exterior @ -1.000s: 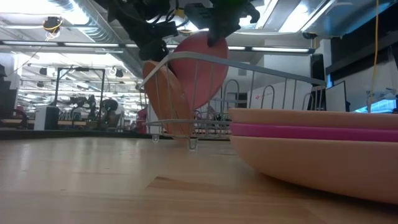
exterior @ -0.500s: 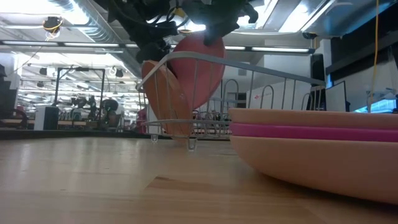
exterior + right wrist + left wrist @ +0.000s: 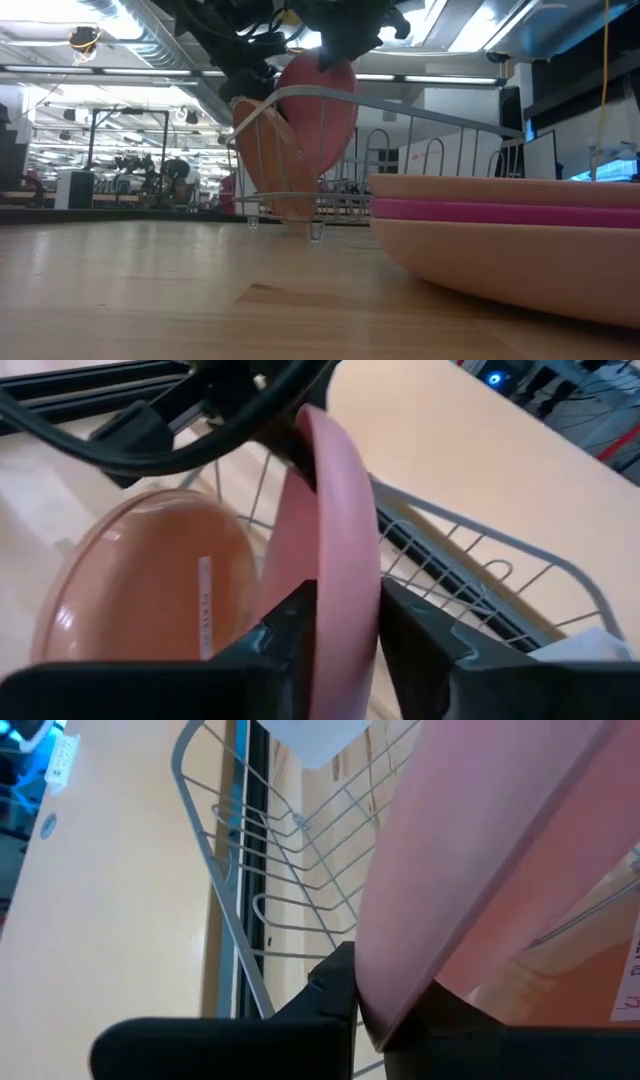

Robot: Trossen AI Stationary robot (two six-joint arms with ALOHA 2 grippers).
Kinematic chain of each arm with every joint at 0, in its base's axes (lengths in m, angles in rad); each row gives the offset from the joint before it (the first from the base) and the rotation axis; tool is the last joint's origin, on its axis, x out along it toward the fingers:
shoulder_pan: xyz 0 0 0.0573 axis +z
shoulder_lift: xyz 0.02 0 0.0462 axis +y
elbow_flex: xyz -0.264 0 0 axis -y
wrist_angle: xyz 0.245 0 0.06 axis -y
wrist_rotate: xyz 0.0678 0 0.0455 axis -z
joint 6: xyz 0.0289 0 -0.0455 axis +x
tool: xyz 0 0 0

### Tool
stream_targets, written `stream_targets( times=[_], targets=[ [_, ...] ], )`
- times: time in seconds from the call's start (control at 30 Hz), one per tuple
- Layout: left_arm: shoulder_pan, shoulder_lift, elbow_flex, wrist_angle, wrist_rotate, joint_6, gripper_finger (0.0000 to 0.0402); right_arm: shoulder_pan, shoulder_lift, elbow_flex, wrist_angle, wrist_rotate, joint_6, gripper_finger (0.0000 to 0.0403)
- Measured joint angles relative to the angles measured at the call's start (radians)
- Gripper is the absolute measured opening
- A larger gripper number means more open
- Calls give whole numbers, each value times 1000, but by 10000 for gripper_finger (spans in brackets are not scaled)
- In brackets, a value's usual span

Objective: Sort dishes
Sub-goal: Put the light pink plate into the dish rack

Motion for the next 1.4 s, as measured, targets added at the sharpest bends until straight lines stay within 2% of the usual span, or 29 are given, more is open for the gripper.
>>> stream_targets(
  times=[0.17, 0.3, 0.5, 0.83, 1.4],
  targets=[
    [-1, 0, 1, -2, 2, 27, 10, 0, 0, 0, 6, -29, -2, 145],
    [0, 0, 1, -10, 2, 43, 10, -1, 1, 19, 8, -93, -9, 158],
    [-1, 0, -1, -24, 7, 78, 10, -4, 2, 75, -13, -216, -27, 161],
    [-3, 0, -1, -40, 21, 83, 11, 4, 3, 134, -112, -303, -27, 162],
    [-6, 0, -1, -39, -3, 158, 12, 7, 3, 135, -108, -334, -27, 162]
  ],
)
